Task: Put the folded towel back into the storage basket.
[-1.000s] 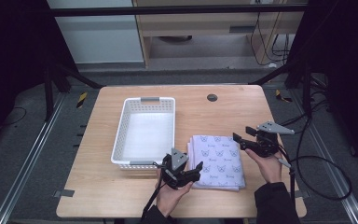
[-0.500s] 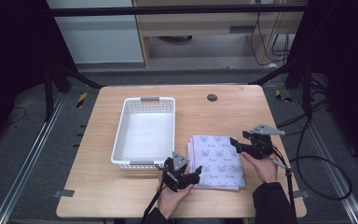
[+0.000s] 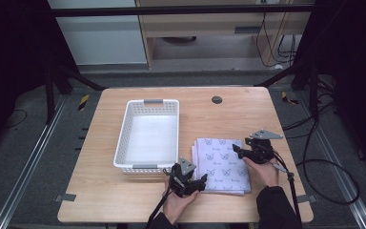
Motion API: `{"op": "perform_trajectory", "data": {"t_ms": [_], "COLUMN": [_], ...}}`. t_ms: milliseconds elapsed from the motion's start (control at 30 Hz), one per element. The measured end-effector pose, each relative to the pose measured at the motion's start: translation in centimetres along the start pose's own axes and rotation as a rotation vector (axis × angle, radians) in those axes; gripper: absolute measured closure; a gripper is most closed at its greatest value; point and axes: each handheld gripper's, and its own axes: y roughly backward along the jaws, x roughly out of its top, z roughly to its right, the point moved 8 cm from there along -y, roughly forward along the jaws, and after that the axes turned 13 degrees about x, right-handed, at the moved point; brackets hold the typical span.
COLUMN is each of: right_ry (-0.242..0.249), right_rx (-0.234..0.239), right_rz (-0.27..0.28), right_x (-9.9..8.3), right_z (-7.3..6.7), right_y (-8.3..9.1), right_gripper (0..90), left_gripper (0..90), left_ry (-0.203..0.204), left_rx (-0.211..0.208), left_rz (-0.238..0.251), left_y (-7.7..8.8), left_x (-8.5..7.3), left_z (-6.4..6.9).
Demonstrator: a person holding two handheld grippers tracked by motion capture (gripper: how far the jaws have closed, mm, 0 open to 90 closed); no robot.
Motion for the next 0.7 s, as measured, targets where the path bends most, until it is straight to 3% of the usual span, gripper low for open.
{"op": "perform_trajectory", "data": {"t_ms": [533, 700], "right_ry": [-0.032, -0.056], "right_rx": [-0.014, -0.014], "right_rz": [-0.083, -0.091], "right_x": [-1.6, -2.1], "right_z": [1.0, 1.3], "right_y": [-1.6, -1.7], "right_gripper": [45.8, 47.2], "left_gripper": [32.2, 32.1], "left_ry": [-0.026, -0.016], "left_rx": [-0.023, -0.029], "left_rz": [-0.028, -0.028], "left_y": [-1.0, -1.1], "left_x": [-0.8, -0.9], "left_z": [0.3, 0.3]}}
